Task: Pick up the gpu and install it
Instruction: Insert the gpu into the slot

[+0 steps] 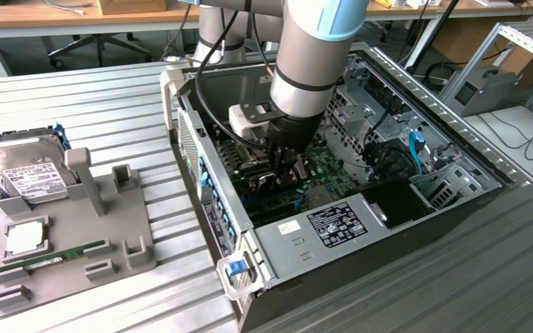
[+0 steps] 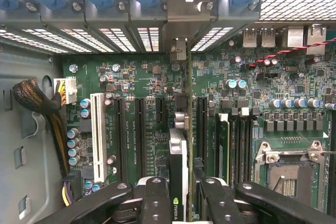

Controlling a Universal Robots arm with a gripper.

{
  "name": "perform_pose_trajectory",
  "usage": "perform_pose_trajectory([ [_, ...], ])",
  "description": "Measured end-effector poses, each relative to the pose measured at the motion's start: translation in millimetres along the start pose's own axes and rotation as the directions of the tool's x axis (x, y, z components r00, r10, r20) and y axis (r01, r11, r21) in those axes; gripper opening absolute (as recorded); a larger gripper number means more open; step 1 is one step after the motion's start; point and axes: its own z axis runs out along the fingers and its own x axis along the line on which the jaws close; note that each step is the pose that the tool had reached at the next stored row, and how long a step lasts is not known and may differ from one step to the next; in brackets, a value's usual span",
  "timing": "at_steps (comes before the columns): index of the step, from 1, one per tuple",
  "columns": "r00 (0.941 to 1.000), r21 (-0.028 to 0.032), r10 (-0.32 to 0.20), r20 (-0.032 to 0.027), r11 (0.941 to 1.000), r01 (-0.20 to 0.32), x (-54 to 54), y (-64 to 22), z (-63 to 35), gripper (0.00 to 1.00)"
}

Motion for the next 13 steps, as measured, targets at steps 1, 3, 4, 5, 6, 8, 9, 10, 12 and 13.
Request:
perform_pose_trajectory([
  [1,1.0000,0.0000,0.000,0.0000,1.0000,0.000,0.0,0.0,0.0,0.27],
  [3,1.0000,0.0000,0.000,-0.0001,1.0000,0.000,0.0,0.0,0.0,0.27],
  [4,1.0000,0.0000,0.000,0.0000,1.0000,0.000,0.0,0.0,0.0,0.27],
  [5,1.0000,0.0000,0.000,-0.0001,1.0000,0.000,0.0,0.0,0.0,0.27],
  [6,1.0000,0.0000,0.000,0.0000,1.0000,0.000,0.0,0.0,0.0,0.27],
  [8,1.0000,0.0000,0.000,0.0000,1.0000,0.000,0.0,0.0,0.0,0.27],
  [9,1.0000,0.0000,0.000,0.0000,1.0000,0.000,0.0,0.0,0.0,0.27],
  [10,1.0000,0.0000,0.000,0.0000,1.0000,0.000,0.0,0.0,0.0,0.27],
  [12,1.0000,0.0002,0.000,0.0004,1.0000,0.000,0.0,0.0,0.2,0.28],
  [13,1.0000,0.0001,0.000,0.0002,1.0000,0.000,0.0,0.0,0.1,0.34],
])
